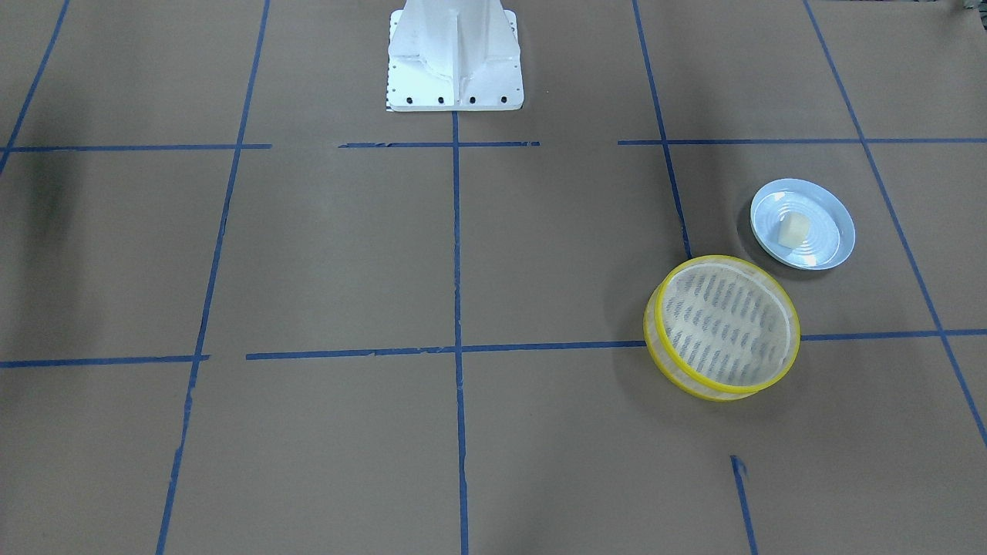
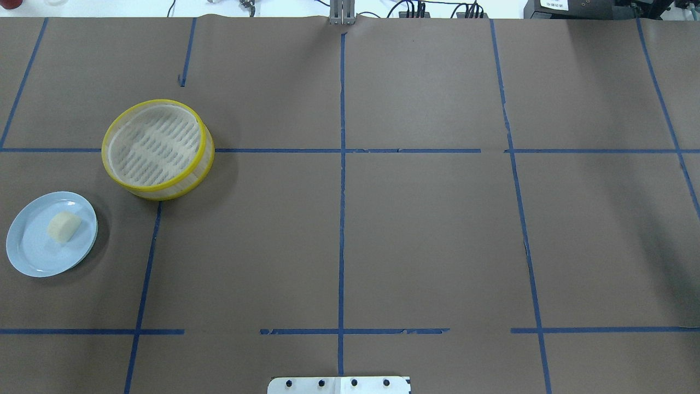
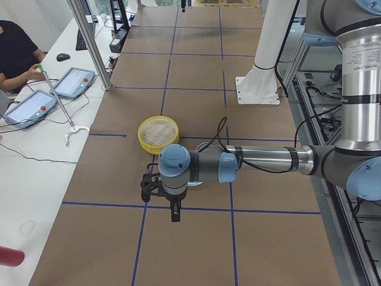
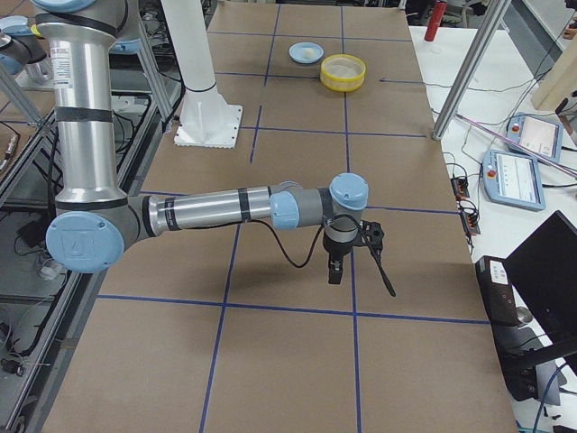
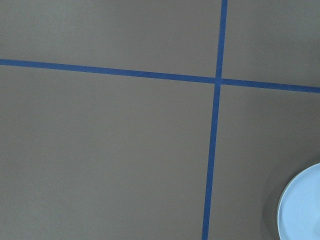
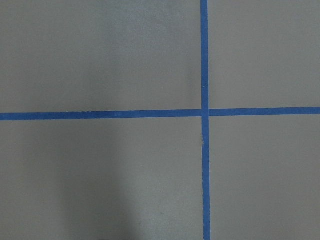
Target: Place bun in steamer
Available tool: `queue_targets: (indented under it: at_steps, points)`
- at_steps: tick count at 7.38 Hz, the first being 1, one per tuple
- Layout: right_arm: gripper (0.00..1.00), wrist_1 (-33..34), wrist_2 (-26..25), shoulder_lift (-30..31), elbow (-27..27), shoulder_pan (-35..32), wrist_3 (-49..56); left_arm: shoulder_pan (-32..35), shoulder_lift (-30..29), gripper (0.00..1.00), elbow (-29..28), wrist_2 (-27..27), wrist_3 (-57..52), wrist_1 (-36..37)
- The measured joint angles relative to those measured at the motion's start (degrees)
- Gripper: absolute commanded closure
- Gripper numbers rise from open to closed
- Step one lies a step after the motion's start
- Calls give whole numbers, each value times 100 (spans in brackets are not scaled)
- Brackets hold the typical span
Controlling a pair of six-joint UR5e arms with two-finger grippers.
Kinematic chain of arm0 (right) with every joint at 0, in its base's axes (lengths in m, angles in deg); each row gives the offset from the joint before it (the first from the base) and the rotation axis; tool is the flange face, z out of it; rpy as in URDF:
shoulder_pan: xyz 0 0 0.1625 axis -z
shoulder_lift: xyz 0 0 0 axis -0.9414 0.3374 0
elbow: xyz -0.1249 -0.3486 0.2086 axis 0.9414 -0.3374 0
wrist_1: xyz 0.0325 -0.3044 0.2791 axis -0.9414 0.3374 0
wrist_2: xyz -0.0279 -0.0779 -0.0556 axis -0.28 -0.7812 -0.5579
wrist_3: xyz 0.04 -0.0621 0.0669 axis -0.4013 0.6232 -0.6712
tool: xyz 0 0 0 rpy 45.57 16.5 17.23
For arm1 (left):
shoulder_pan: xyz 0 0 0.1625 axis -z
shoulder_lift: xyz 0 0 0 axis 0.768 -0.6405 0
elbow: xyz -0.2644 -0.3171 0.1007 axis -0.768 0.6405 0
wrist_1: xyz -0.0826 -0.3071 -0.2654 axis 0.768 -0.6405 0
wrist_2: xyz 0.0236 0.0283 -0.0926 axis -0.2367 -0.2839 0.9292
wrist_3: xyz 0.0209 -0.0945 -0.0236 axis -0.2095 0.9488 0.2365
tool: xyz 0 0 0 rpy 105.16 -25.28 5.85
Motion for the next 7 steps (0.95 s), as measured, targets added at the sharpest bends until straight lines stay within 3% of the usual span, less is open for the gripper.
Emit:
queue_targets:
  at_steps: [7]
  points:
    - [0, 0, 0, 0, 0, 0, 0, -534, -635, 0, 507, -52, 274, 42]
